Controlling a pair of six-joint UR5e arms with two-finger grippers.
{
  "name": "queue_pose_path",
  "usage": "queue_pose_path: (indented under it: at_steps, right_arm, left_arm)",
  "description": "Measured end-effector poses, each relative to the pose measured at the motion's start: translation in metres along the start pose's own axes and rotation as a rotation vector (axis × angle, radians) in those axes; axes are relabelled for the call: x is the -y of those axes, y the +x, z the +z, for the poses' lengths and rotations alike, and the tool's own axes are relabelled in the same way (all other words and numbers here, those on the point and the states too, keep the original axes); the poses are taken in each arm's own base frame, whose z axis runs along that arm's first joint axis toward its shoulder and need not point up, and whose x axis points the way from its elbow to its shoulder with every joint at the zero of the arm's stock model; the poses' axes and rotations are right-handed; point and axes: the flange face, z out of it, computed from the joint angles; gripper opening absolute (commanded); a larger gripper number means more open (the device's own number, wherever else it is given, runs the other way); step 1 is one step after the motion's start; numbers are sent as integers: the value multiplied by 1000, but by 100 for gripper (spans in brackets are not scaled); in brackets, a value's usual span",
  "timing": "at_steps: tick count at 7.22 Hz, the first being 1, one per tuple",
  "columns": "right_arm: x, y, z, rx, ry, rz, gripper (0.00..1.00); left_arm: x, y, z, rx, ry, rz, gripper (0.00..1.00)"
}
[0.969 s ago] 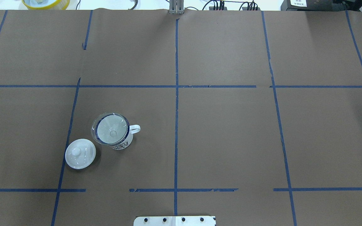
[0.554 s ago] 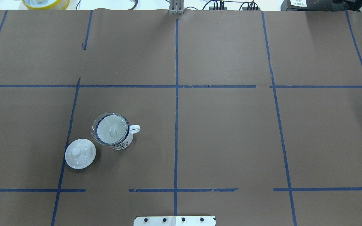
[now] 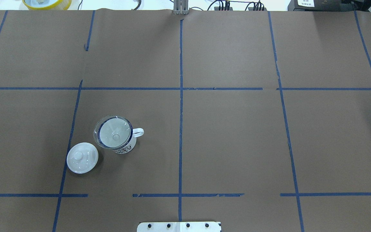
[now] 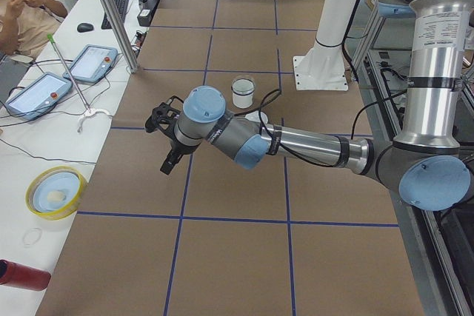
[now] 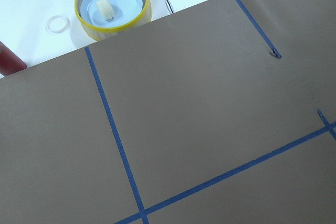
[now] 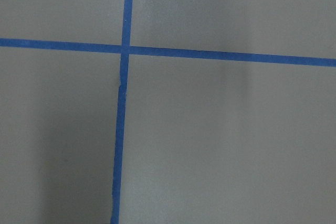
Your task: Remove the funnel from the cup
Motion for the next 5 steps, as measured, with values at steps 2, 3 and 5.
queue_pose_path:
  at_steps: [2, 3, 5]
  right_arm:
    - [0, 0, 0, 0, 0, 0, 100]
    - [0, 0, 0, 0, 0, 0, 100]
    - [0, 0, 0, 0, 0, 0, 100]
  left_arm:
    - [7, 97, 67, -69, -93, -181, 100]
    - [7, 155, 90, -75, -128, -273, 100]
    - [35, 285, 126, -25, -209, -426, 100]
